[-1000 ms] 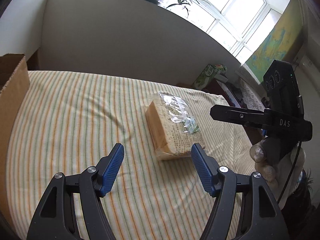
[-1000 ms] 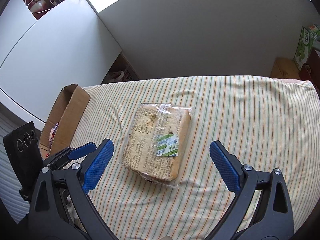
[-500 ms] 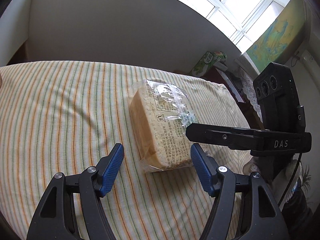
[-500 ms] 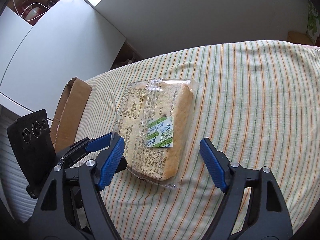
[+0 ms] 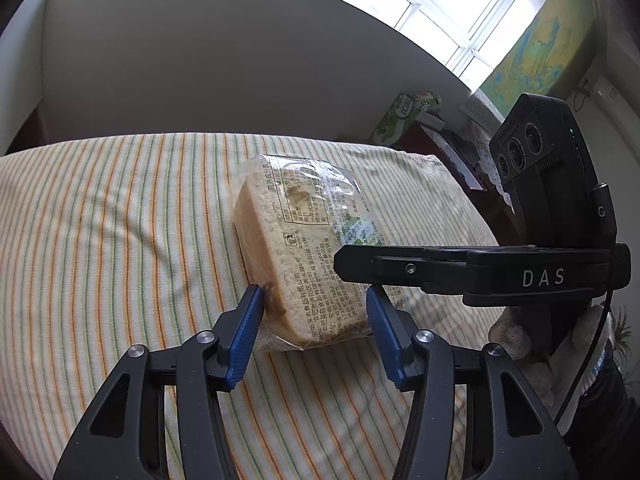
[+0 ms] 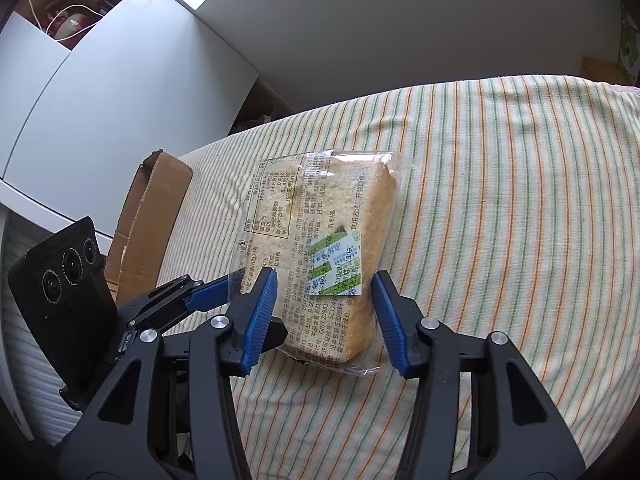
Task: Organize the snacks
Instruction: 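Close both tools on the sides of the bagged bread loaf, then lift the bread loaf with both tools into the box and open them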
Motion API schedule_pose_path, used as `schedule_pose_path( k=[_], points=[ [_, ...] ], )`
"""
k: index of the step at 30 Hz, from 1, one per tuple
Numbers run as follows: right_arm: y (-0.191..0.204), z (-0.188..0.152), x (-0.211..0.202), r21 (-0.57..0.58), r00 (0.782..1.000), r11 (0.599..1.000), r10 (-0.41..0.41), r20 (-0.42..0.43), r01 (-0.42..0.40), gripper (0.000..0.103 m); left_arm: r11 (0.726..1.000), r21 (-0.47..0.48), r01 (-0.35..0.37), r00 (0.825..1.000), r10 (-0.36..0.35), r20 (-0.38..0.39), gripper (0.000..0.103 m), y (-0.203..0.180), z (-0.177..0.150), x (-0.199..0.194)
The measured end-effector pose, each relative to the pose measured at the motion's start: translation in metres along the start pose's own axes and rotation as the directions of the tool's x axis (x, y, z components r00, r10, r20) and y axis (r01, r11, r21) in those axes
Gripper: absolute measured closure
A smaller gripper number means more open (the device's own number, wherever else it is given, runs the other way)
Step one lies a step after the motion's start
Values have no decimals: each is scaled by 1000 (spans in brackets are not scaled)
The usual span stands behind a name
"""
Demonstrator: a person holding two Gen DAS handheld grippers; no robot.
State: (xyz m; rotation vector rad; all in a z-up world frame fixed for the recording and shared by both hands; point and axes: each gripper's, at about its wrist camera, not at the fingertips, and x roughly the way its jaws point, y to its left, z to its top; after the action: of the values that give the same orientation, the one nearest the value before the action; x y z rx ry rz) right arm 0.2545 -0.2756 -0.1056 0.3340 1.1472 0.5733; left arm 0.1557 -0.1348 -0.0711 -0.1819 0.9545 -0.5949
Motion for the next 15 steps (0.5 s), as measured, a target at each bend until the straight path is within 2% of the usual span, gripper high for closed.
schedule_pose_path(
  k=[8, 15],
  points=[
    [28, 0, -4, -33, 1000, 999, -1, 20, 1, 51, 999, 34, -27, 999, 25, 48, 51, -6, -2, -20],
    [67, 3, -5, -96, 999, 995, 5, 33, -2, 51, 996, 51, -67, 992, 61, 110, 51, -3, -6, -55]
  ],
)
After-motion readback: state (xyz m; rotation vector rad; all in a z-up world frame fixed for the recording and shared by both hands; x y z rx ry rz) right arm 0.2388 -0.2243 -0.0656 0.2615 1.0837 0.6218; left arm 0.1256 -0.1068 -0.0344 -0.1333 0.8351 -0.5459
